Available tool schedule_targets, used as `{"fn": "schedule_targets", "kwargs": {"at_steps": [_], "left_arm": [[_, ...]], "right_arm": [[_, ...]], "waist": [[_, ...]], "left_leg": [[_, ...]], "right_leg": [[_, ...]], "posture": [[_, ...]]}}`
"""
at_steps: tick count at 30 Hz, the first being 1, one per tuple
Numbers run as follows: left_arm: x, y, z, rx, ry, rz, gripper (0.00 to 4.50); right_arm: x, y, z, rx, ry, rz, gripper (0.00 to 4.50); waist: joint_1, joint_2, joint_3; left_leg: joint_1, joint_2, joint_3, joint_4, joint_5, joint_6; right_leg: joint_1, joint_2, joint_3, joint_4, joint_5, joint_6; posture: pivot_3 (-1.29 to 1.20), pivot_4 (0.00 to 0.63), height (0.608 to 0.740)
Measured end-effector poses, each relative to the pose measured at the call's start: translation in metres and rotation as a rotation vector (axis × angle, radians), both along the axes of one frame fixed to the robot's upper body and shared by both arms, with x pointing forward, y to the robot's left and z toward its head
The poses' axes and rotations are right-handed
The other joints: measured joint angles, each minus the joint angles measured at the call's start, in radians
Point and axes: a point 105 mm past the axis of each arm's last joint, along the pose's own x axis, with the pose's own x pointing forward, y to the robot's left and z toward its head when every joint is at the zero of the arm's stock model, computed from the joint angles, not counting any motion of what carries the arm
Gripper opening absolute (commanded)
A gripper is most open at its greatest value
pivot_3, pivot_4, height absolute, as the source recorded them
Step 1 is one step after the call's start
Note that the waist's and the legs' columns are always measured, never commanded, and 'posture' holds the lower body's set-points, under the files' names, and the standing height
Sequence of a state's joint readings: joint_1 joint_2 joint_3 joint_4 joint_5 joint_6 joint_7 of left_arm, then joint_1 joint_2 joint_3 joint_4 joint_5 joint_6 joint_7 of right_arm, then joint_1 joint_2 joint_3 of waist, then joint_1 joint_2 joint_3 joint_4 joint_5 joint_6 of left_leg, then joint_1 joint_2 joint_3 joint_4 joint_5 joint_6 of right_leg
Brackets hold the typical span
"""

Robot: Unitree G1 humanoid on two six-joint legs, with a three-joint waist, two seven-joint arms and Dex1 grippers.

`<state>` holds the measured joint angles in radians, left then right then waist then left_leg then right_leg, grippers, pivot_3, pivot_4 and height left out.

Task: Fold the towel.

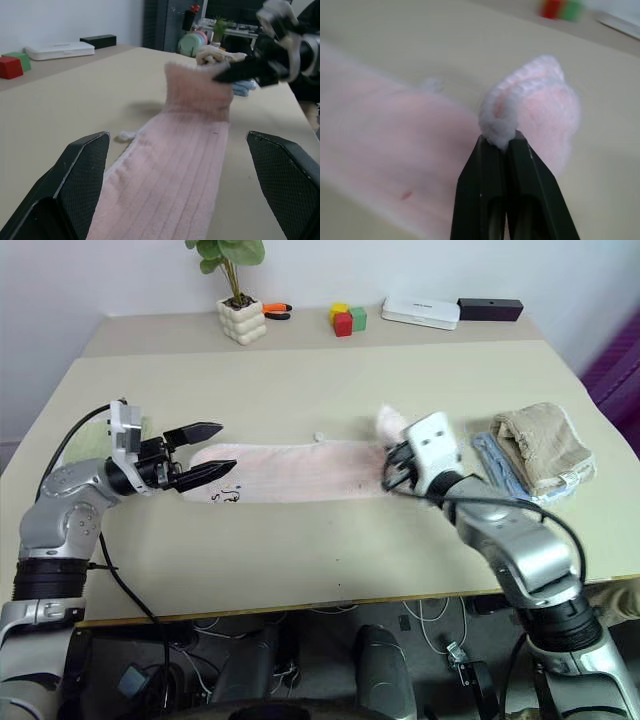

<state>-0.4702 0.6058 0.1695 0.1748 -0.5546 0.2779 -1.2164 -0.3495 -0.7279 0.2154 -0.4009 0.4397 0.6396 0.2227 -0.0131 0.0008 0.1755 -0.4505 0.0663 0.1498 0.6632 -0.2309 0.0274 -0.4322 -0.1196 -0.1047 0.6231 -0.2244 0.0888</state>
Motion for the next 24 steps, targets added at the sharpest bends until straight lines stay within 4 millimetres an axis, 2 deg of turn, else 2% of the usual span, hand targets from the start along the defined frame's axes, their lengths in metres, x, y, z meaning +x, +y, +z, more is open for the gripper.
{"fn": "schedule_targets", "kwargs": {"at_steps": [2,6,8,12,18,22,24], "left_arm": [[-0.001,0.001,-0.001,0.001,0.002,0.004,4.50],[-0.003,0.000,-0.003,0.004,0.003,0.010,4.50],[-0.004,0.001,-0.004,0.006,0.003,0.017,4.50],[-0.010,0.005,-0.009,0.027,0.014,0.038,4.50],[-0.017,0.012,-0.007,0.023,0.009,0.075,4.50],[-0.018,0.012,-0.007,0.026,0.010,0.085,4.50],[-0.017,0.012,-0.008,0.025,0.015,0.090,4.50]], "right_arm": [[0.000,0.017,-0.007,-0.042,0.001,0.075,0.02],[0.006,0.057,-0.003,-0.004,-0.026,0.194,0.02],[0.008,0.070,-0.007,0.004,-0.023,0.229,0.02],[0.017,0.085,-0.019,0.024,0.018,0.247,0.02],[0.012,0.099,-0.036,-0.012,0.070,0.321,0.02],[0.008,0.105,-0.039,-0.014,0.088,0.366,0.02],[0.006,0.108,-0.039,-0.011,0.098,0.393,0.57]], "waist": [[-0.001,0.000,0.000],[-0.003,0.000,0.000],[-0.001,0.000,0.000],[-0.002,-0.001,0.000],[-0.001,-0.001,0.000],[-0.002,0.000,0.000],[-0.002,0.000,0.000]], "left_leg": [[0.000,0.000,0.000,0.000,0.000,0.000],[-0.001,0.000,0.000,0.000,0.000,0.000],[-0.001,0.000,0.001,0.000,0.000,0.000],[-0.002,0.000,0.002,0.001,0.000,0.000],[-0.002,0.000,0.002,0.001,0.000,-0.001],[-0.002,0.000,0.002,0.001,0.000,-0.001],[-0.002,0.000,0.002,0.001,0.001,-0.001]], "right_leg": [[0.000,0.000,0.000,0.000,0.000,0.000],[-0.001,0.001,0.000,0.000,0.001,0.002],[-0.001,0.001,0.000,0.001,0.002,0.003],[-0.001,0.000,0.000,0.001,0.002,0.003],[-0.002,0.000,0.000,0.003,0.002,0.003],[-0.002,0.000,0.000,0.003,0.002,0.003],[-0.002,0.000,0.000,0.003,0.002,0.003]], "posture": [[0.00,0.150,0.740],[0.00,0.150,0.740],[0.00,0.150,0.740],[0.00,0.150,0.740],[0.00,0.150,0.740],[0.00,0.150,0.740],[0.00,0.150,0.740]]}}
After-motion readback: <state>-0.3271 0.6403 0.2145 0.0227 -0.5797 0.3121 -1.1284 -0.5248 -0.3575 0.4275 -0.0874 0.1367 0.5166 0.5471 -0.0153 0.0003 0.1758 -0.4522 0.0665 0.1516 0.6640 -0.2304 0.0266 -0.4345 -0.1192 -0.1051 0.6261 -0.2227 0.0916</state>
